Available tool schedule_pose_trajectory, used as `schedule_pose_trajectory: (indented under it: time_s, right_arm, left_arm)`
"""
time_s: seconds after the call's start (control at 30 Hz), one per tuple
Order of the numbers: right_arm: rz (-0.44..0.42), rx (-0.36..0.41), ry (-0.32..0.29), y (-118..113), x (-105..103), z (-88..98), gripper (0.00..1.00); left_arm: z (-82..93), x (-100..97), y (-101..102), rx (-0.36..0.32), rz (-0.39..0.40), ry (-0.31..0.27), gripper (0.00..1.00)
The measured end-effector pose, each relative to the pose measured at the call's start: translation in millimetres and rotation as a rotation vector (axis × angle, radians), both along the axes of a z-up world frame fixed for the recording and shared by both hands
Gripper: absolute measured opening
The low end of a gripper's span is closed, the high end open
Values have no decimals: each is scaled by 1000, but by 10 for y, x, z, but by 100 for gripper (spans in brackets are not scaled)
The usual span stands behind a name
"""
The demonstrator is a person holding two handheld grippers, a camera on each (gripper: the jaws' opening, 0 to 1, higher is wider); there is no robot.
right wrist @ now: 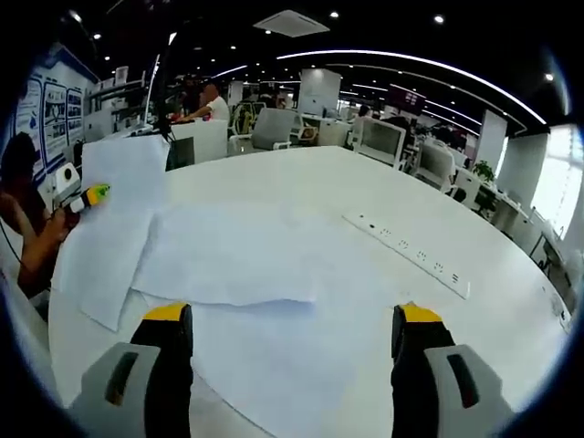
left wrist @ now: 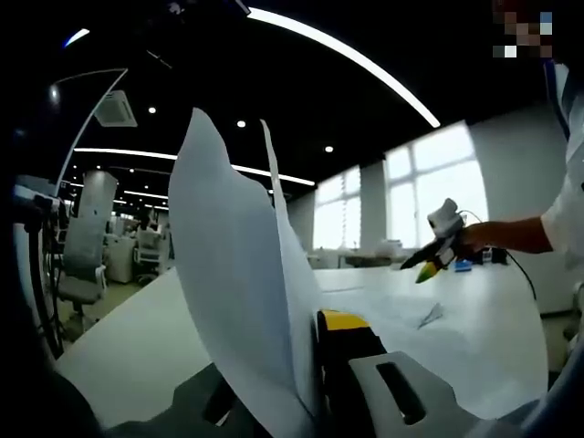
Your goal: Organize the stack of printing papers by aligning and flattening the scattered papers on the table
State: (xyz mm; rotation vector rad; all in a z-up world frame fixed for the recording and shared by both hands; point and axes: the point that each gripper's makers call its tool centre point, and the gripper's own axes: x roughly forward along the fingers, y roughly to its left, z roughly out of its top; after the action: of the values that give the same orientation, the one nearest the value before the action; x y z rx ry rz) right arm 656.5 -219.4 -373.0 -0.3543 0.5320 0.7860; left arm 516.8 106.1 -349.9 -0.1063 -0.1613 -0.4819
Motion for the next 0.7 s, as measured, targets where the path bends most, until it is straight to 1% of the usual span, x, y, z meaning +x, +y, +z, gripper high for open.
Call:
schedule_pose_trajectory:
  time_s: [0.37,0.53,0.6,0.7]
  right_arm:
    - [9,1,21,115,-2,-60,85]
    - [11,12,44,191,-3,-131,85]
    - [12,31,57,230,-18,-137,85]
    - [16,34,60,272,-26,-144,84]
  left_arm:
    - [16,-7,11,-4,-1,-7,9]
    - [27,-14,17,-11,-4,-10,9]
    - [28,-16,14,-11,-4,-10,9]
    - [32,-19,11,-11,-5,-13,9]
